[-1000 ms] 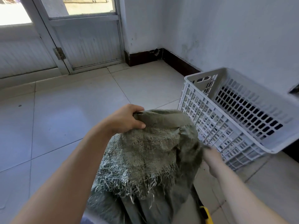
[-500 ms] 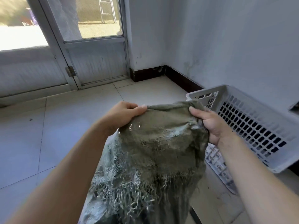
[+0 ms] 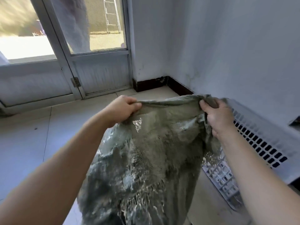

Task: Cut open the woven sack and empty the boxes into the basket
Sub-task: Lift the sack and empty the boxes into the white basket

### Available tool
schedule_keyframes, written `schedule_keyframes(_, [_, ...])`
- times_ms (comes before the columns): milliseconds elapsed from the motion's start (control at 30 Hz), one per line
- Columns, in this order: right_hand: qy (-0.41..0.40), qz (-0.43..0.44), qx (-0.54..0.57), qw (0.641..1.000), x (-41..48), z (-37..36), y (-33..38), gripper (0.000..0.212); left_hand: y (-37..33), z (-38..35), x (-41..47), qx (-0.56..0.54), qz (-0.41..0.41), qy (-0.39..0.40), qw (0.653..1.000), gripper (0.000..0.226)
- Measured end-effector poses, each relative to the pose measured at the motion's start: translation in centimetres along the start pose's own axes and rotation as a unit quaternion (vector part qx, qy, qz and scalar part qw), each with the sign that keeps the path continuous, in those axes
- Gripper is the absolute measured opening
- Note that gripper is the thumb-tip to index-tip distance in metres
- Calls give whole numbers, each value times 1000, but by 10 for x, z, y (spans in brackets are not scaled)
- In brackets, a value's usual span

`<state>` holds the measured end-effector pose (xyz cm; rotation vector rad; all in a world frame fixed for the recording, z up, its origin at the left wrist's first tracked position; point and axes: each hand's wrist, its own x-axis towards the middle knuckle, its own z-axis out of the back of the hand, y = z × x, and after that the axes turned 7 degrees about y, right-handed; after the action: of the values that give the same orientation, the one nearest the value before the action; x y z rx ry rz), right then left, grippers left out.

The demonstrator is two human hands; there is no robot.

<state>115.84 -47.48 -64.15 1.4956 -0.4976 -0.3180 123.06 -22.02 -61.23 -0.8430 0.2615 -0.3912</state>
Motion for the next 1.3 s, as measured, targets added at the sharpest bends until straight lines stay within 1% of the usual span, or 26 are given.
schedule_keyframes(67, [-30, 1, -60, 998, 0, -1, 7, 9, -14, -1, 6, 109, -21, -123, 986, 26])
schedule_keyframes(133, [-46, -19, -63, 997, 3, -2, 13, 19, -26, -8, 1, 131, -51, -222, 965, 33])
schedule_keyframes(167, [-55, -32, -59, 996, 6, -1, 18, 20, -30, -15, -4, 119, -80, -206, 968, 46])
schedule_keyframes(233, [-51, -50, -45, 996, 10, 0, 25, 18, -33, -43, -16, 129, -103, -38, 985, 67])
schedule_keyframes(267, [-40, -63, -39, 996, 11, -1, 27, 18, -30, -59, -19, 178, -98, 45, 978, 73])
schedule_keyframes(333, [-20, -94, -35, 995, 14, -3, 30, 20, -20, -86, -18, 285, -78, 112, 949, 76])
schedule_keyframes(400, [-12, -144, -27, 989, 17, -1, 29, 29, -15, -98, -13, 289, -66, 138, 945, 70])
schedule_keyframes(467, [-3, -199, 7, 980, 19, 5, 26, 49, -19, -100, -7, 244, -85, 133, 957, 35])
schedule_keyframes(500, [0, -208, 31, 978, 21, 10, 24, 45, -23, -97, -4, 200, -87, 103, 970, 19])
schedule_keyframes(567, [-1, -178, 93, 980, 16, 15, 30, 34, -35, -78, 5, 101, -59, 7, 993, 17])
schedule_keyframes(600, [10, -158, 100, 982, 12, 17, 34, 49, -42, -63, 11, 49, -44, -45, 997, 18])
schedule_keyframes(633, [43, -138, 88, 986, 10, 20, 38, 82, -50, -47, 17, 7, -36, -91, 995, 17])
schedule_keyframes(667, [107, -126, 55, 985, 6, 21, 44, 111, -60, -31, 23, -23, -35, -124, 991, 17])
schedule_keyframes(700, [199, -120, -3, 973, 0, 15, 52, 128, -73, -17, 26, -44, -41, -137, 989, 17])
schedule_keyframes(733, [281, -121, -80, 949, -8, 5, 62, 133, -89, -6, 28, -60, -50, -133, 988, 19])
schedule_keyframes(767, [335, -110, -163, 922, -13, -6, 69, 132, -107, 3, 28, -79, -61, -115, 988, 20])
schedule_keyframes(800, [345, -86, -233, 905, -16, -17, 76, 123, -124, 11, 28, -105, -66, -90, 988, 22])
schedule_keyframes(833, [326, -56, -275, 903, -14, -26, 84, 99, -143, 21, 25, -141, -63, -60, 986, 23])
schedule_keyframes(900, [225, -37, -338, 913, -9, -32, 115, 23, -176, 48, 13, -172, -51, -18, 984, 21])
schedule_keyframes(933, [178, -41, -349, 919, -5, -28, 136, 9, -187, 66, 8, -130, -51, 2, 990, 19])
schedule_keyframes(1000, [100, -78, -341, 931, 6, -12, 180, 23, -197, 96, -2, 97, -33, 69, 992, 41])
schedule_keyframes(1033, [72, -87, -333, 936, 11, -5, 203, 26, -196, 106, -8, 231, -11, 97, 968, 46])
schedule_keyframes(1067, [60, -85, -338, 935, 15, 0, 226, 26, -192, 112, -14, 332, 11, 109, 937, 38])
schedule_keyframes(1100, [58, -81, -355, 930, 16, 1, 248, 24, -189, 117, -19, 385, 29, 104, 916, 23])
schedule_keyframes(1167, [48, -86, -375, 922, 17, 1, 288, 23, -182, 130, -31, 404, 66, 78, 909, 2])
schedule_keyframes(1300, [26, -107, -397, 911, 10, 17, 363, 27, -173, 195, -75, 348, 215, 38, 912, 10])
